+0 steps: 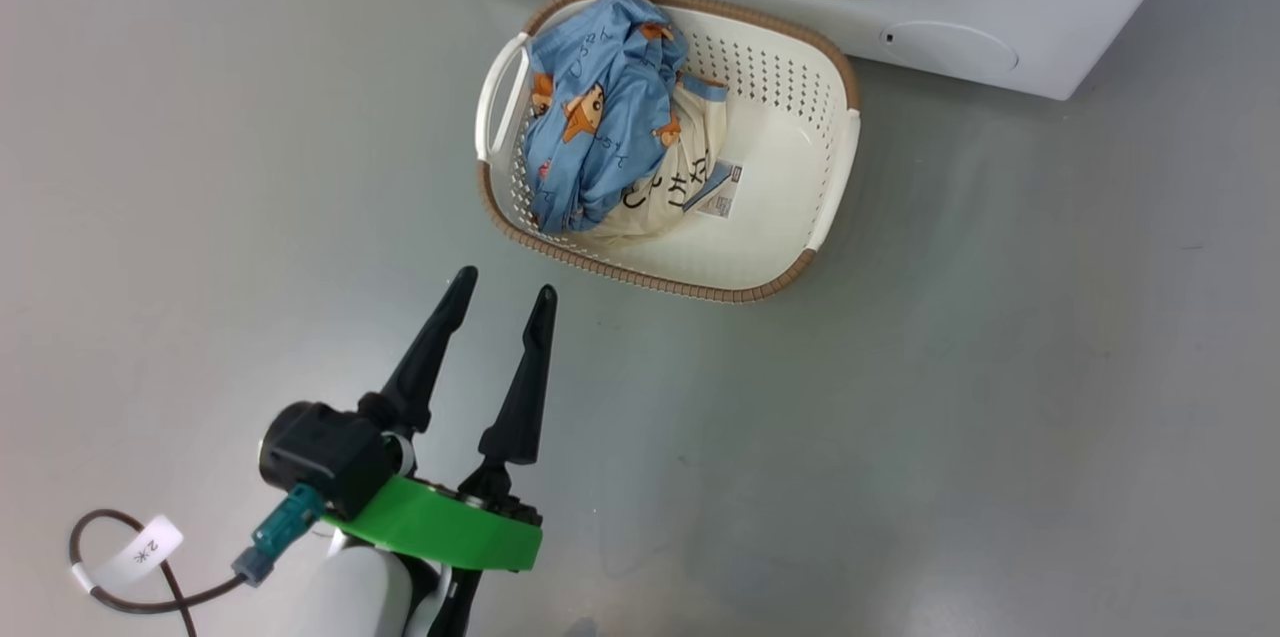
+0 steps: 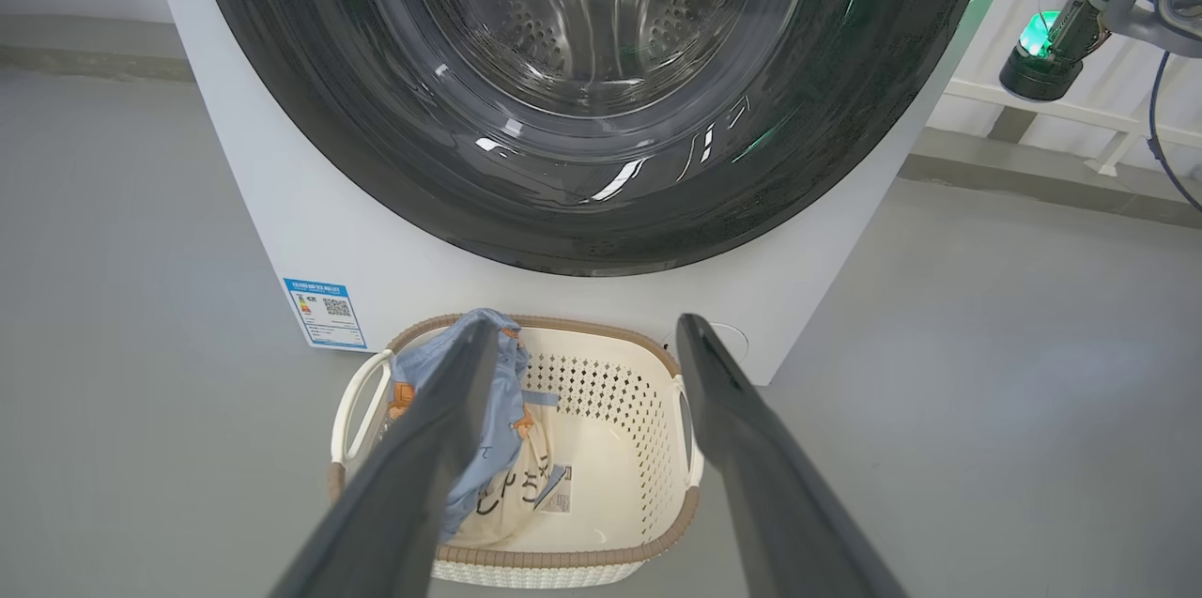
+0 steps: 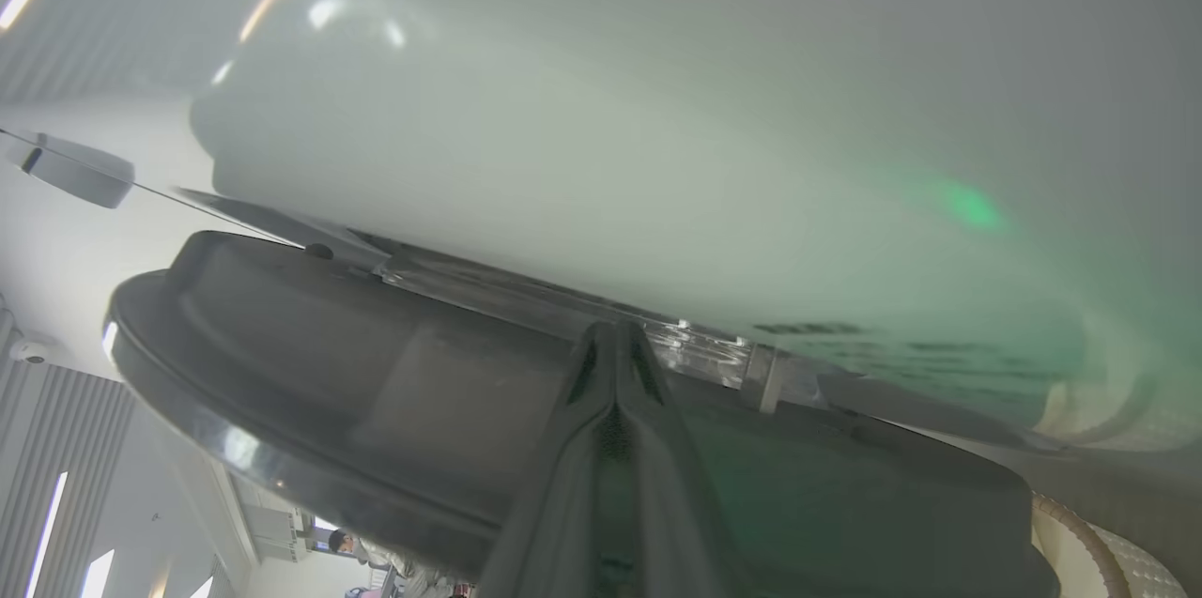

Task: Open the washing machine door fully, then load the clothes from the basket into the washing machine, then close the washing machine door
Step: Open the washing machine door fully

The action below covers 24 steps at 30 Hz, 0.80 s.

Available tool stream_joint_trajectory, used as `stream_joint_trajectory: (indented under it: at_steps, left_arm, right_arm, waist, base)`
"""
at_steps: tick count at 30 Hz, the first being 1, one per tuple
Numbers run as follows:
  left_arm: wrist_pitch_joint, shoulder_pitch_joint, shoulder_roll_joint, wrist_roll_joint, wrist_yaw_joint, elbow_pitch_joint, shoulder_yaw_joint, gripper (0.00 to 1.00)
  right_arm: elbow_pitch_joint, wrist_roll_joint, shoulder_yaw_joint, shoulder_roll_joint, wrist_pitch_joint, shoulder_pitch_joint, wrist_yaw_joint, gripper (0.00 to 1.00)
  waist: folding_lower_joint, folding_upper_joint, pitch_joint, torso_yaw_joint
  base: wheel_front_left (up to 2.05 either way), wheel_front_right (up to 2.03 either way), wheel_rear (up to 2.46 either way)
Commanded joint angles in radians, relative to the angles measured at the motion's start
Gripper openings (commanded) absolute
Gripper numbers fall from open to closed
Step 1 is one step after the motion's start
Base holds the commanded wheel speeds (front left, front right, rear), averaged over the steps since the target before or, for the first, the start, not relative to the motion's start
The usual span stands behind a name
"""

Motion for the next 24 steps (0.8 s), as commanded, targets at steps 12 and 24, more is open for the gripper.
stream_joint_trajectory:
  at_steps: [12, 24]
  left_arm:
    - [-0.009, -0.026, 0.020, 0.002, -0.003, -0.010, 0.036, 1.00]
    - [-0.009, 0.015, 0.020, 0.037, -0.003, 0.002, 0.061, 1.00]
  right_arm:
    - [-0.113, -0.026, 0.059, 0.036, 0.062, 0.066, 0.002, 0.00]
    - [-0.249, -0.034, 0.126, 0.055, 0.110, 0.218, 0.002, 0.00]
  waist:
    - [0.0000, -0.0001, -0.029, -0.007]
    - [0.0000, -0.0001, -0.100, -0.038]
  base:
    - [0.00, 0.00, 0.00]
    - [0.00, 0.00, 0.00]
